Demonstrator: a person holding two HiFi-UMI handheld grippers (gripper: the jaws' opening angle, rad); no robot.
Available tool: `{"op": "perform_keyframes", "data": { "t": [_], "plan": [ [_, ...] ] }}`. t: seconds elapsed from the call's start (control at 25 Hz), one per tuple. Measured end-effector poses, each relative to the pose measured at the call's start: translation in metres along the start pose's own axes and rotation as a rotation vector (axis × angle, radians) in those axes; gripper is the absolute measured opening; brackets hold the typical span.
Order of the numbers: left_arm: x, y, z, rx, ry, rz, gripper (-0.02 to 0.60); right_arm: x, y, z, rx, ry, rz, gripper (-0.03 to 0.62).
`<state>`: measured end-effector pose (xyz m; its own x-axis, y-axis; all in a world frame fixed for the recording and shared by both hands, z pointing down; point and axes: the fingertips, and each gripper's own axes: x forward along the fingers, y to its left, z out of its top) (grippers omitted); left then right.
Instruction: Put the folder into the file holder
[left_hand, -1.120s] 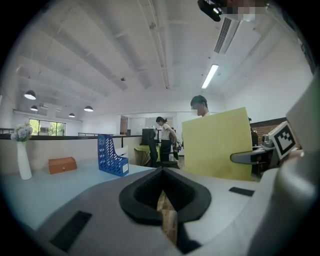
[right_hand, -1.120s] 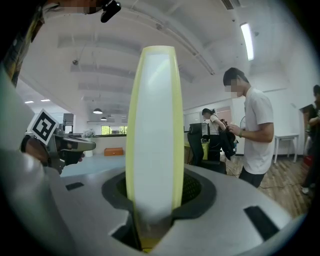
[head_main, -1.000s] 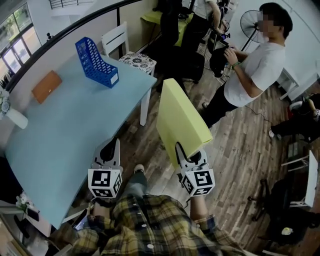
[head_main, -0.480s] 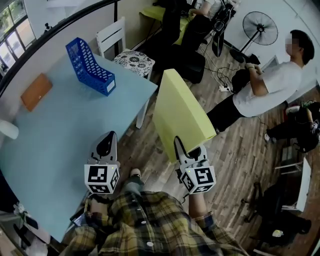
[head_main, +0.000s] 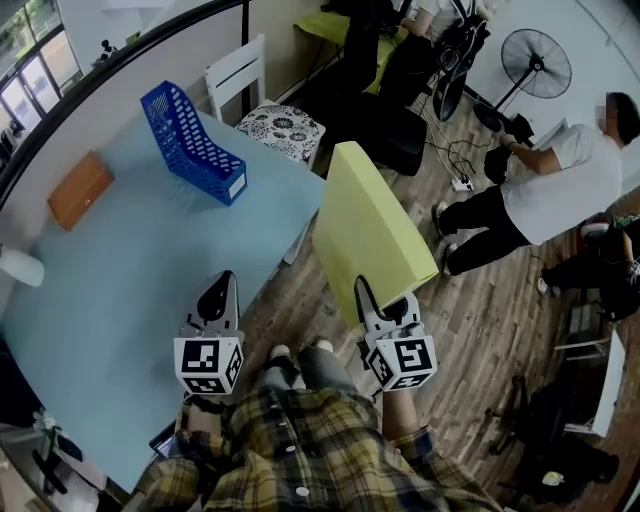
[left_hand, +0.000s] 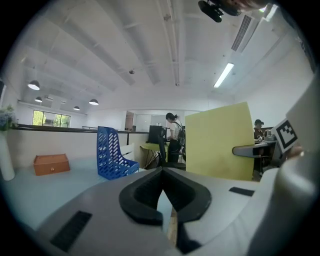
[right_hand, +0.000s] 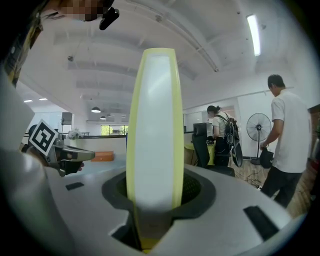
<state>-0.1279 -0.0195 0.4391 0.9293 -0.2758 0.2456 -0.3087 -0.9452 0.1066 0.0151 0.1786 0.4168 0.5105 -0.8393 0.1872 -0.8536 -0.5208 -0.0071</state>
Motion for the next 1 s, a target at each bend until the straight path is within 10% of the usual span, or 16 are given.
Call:
{"op": "perform_keyframes", "data": {
  "t": [0.32, 1.0],
  "plan": [
    [0.014, 0.025, -0.002, -0.023, -0.011, 0.11, -0.009, 0.053, -0.001, 0.007, -0.023, -0.02, 0.103, 0.16],
    [0.109, 0.055, 0.035, -0.139, -0.063, 0.587, -0.009, 0.268, -0.045, 0.051, -0.11, -0.007, 0.587, 0.16]
  ]
}}
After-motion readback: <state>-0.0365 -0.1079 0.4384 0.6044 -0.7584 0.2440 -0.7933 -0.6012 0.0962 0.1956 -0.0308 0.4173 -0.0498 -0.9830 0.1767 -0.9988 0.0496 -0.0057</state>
